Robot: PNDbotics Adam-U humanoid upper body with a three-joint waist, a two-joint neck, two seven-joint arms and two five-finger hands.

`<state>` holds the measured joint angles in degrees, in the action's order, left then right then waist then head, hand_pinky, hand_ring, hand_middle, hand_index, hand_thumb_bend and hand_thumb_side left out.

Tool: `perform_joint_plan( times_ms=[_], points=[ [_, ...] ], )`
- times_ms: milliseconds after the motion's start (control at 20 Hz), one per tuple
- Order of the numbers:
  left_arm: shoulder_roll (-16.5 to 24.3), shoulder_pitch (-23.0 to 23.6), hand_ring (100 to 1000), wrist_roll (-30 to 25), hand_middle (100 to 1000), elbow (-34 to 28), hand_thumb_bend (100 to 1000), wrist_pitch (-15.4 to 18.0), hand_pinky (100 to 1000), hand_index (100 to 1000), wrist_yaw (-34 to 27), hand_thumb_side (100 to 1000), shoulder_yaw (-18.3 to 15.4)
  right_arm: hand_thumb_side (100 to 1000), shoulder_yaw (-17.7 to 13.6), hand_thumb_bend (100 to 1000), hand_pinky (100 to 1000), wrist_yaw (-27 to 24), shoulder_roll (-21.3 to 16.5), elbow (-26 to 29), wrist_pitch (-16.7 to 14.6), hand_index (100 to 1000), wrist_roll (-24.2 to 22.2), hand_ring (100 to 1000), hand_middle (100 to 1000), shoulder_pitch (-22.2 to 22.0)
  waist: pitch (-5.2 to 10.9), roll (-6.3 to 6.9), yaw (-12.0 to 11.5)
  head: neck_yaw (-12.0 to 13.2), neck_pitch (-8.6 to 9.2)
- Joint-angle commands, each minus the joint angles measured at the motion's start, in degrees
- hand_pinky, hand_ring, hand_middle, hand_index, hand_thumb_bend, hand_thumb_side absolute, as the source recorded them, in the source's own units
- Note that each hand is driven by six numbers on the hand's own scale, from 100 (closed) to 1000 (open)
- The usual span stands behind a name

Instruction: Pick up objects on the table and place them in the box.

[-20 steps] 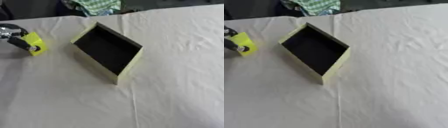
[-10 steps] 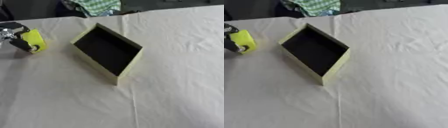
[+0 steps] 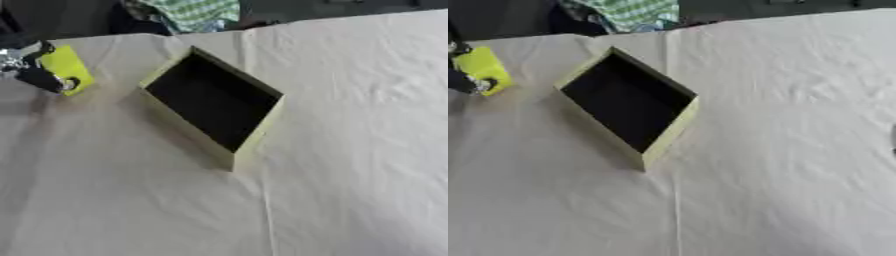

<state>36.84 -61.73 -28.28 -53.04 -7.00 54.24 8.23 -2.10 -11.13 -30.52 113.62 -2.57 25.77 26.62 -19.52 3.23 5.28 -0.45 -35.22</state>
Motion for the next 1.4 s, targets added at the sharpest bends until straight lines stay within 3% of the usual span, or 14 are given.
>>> perform_joint_plan(
  times_ms=[50,350,650,1100,1400],
  points=[
    [1.5,-2.0,511,1.8,381,-4.2,100,-1.6,669,393,-1.8,541,-0.7,734,-0.5,100,770,-0.1,-1.0,1.0,0.0,839,0.0,787,560,0.4,1.83,-0.7,-0.1,-0.8,-0.47],
    [-2.8,-3.9,471,6.4,351,-12.1,100,-3.0,614,366,-4.7,552,1.8,733,-0.2,100,769,-0.3,-1.5,1.0,-0.3,837,-0.1,785,562,1.3,2.56,-0.88,-0.4,-3.1,-1.42],
    [-9.5,-3.7,464,7.0,342,-19.1,100,-2.5,608,352,-3.4,546,5.4,732,0.1,100,768,-0.7,-1.5,1.0,-0.5,837,-0.4,784,563,2.1,3.1,-0.81,-0.2,-3.5,-1.97],
    [-22.2,0.7,447,6.6,325,-25.8,100,-2.4,573,337,6.1,538,7.7,732,0.1,100,767,-0.9,-1.3,1.0,-0.5,836,-0.3,783,564,2.5,3.89,-0.83,-1.5,-2.0,-2.32],
    [-26.2,3.0,447,5.4,327,-25.1,100,-2.2,571,331,11.8,539,9.7,731,0.2,100,767,-1.0,-1.3,1.0,-0.4,836,-0.3,783,564,2.5,4.41,-0.62,-2.2,-1.3,-2.34]
  ],
)
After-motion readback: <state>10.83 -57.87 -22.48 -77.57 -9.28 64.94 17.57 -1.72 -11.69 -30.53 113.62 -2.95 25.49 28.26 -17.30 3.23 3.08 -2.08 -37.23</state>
